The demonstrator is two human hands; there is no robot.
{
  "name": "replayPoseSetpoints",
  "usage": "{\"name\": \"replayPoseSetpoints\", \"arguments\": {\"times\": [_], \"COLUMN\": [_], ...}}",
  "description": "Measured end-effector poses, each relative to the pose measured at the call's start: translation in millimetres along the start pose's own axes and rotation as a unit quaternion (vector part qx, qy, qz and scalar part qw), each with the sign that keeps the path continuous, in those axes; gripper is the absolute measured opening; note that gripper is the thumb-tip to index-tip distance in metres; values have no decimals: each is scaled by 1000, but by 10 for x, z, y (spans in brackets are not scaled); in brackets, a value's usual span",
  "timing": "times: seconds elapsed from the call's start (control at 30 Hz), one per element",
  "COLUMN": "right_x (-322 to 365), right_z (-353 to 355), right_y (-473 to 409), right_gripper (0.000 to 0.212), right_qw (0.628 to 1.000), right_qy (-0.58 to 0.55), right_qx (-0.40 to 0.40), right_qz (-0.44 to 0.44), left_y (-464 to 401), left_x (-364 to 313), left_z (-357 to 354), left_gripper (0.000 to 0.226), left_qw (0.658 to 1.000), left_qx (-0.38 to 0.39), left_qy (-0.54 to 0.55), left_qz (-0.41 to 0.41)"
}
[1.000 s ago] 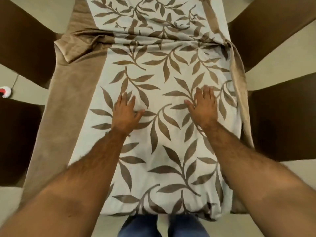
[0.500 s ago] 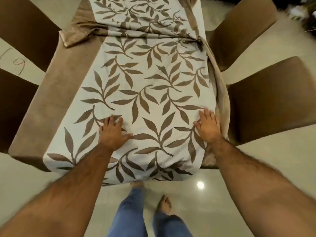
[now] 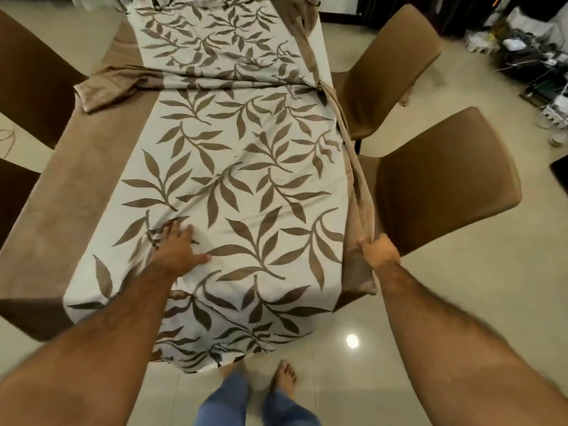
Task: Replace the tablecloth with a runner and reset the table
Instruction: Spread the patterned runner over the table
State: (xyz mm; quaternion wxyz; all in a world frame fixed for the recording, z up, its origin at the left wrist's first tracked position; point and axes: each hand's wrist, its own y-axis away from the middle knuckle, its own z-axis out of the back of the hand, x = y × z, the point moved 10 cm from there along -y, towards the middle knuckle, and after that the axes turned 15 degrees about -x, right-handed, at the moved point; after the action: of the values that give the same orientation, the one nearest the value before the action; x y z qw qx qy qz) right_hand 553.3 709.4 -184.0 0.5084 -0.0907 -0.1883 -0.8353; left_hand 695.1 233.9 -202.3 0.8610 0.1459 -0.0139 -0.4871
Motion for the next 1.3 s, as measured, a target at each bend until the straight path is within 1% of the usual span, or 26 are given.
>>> {"name": "replayPoseSetpoints", "arguments": {"times": [0.03,0.1,0.2,0.3,0.37,0.47,0.57,0.67,0.73,0.77,0.8,0.83,0.87,0.9,0.93,0.97,1.0,1.03,1.07,1.2,1.3], "right_x": [-73,-52,38,6,41,192,312,597,835,943,1008,1056,1106,1193,1286,1324,1294,1237,1179,1289,1504], "right_z": [-63,-21,246,488,525,534,623,823,960,988,945,875,784,671,499,244,-34,-278,-457,-668,-728], "right_y": [6,-28,-152,-266,-283,-227,-307,-509,-652,-693,-696,-637,-508,-322,-86,168,356,468,491,211,-16], "right_gripper": [46,41,36,33,31,30,27,24,26,29,37,52,68,78,80,77,75,75,78,80,77], "right_qw": [999,999,1000,997,996,993,988,980,976,978,983,986,984,973,956,942,936,932,930,931,924], "right_qy": [-30,-40,-6,22,29,11,-31,-72,-75,-58,-28,14,59,95,117,128,136,151,163,146,136], "right_qx": [31,30,-31,-74,-87,-112,-145,-175,-192,-188,-174,-155,-146,-155,-156,-125,-72,-24,5,17,3], "right_qz": [-21,-13,-3,-26,-17,23,34,53,62,62,58,57,81,141,218,283,317,329,329,334,357], "left_y": [-25,-61,-108,-122,-87,-91,-226,-426,-597,-670,-699,-687,-592,-464,-315,-164,-57,-28,-55,-473,-791], "left_x": [14,4,-30,-154,-291,-408,-338,-309,-379,-426,-451,-443,-411,-338,-237,-112,2,92,141,209,198], "left_z": [-16,-34,-67,-154,-212,-221,-148,-106,20,138,269,390,469,482,448,357,271,194,147,142,187], "left_gripper": [103,102,102,106,103,97,92,93,88,83,77,70,65,62,61,63,66,69,72,81,85], "left_qw": [1000,1000,1000,1000,1000,1000,1000,1000,999,996,991,983,980,978,978,979,982,984,987,995,996], "left_qx": [-1,-11,-16,-8,-4,-10,-23,-3,-6,-25,-58,-99,-135,-170,-194,-196,-180,-161,-142,-92,-88], "left_qy": [-6,-17,-15,-16,-17,-11,14,9,37,75,118,150,147,116,75,46,41,43,42,16,14], "left_qz": [-3,-7,-2,-12,-12,-9,-4,-30,-40,-37,-30,-25,-22,-18,-9,14,41,60,65,33,10]}}
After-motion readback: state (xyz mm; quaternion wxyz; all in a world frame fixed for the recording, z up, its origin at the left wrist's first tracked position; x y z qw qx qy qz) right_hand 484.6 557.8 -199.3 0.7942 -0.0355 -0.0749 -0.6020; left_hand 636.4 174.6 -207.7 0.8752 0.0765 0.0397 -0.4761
